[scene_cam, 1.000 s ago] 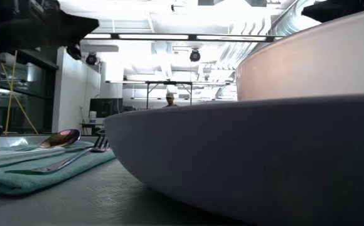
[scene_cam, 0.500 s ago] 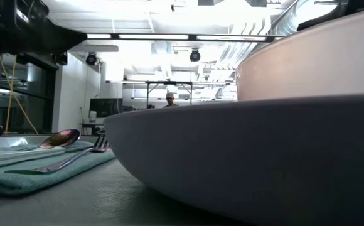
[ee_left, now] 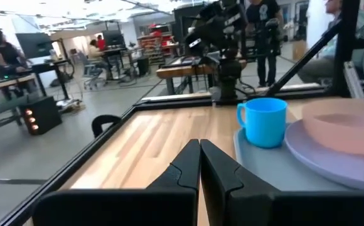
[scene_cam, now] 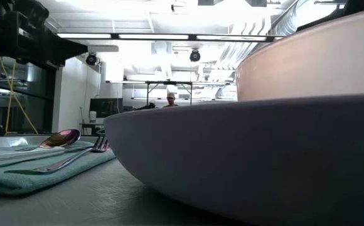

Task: Set up tray
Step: Return to Home Position

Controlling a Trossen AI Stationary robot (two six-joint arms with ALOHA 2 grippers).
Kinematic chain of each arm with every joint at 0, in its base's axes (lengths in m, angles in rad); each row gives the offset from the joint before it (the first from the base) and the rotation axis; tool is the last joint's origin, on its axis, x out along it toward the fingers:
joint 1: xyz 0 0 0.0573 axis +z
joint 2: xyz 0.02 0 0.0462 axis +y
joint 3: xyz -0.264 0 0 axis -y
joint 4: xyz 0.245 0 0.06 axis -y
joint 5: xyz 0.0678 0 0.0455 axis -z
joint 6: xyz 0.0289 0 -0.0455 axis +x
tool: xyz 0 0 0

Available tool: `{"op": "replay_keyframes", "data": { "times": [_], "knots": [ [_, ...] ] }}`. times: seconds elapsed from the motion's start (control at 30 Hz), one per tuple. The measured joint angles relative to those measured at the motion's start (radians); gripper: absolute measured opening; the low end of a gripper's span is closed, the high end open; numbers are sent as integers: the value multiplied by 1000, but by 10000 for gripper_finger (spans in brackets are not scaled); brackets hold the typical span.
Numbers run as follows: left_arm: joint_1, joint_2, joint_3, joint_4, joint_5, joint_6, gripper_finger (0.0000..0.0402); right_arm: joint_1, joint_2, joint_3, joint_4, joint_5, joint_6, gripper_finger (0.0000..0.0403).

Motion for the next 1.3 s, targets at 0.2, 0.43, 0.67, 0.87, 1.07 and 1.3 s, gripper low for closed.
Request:
{"op": "replay_keyframes", "data": {
  "times": [0.2, 0.43, 0.67, 0.87, 1.07, 1.3],
  "knots": [
    [0, 0, 0, 6, -39, 39, 44, 0, 0, 0, -72, -82, -182, 0],
    [1, 0, 0, 2, -21, 391, 44, 0, 0, 0, -242, -163, -296, 0],
    [1, 0, 1, -80, 54, 627, 44, 0, 0, 0, -391, -384, -330, 0],
    [1, 0, 1, -134, 55, 728, 44, 0, 0, 0, -413, -479, -419, 0],
    [1, 0, 1, -149, 55, 755, 44, 0, 0, 0, -402, -462, -360, 0],
    [1, 0, 1, -148, 55, 755, 44, 0, 0, 0, -402, -462, -310, 0]
  ]
}}
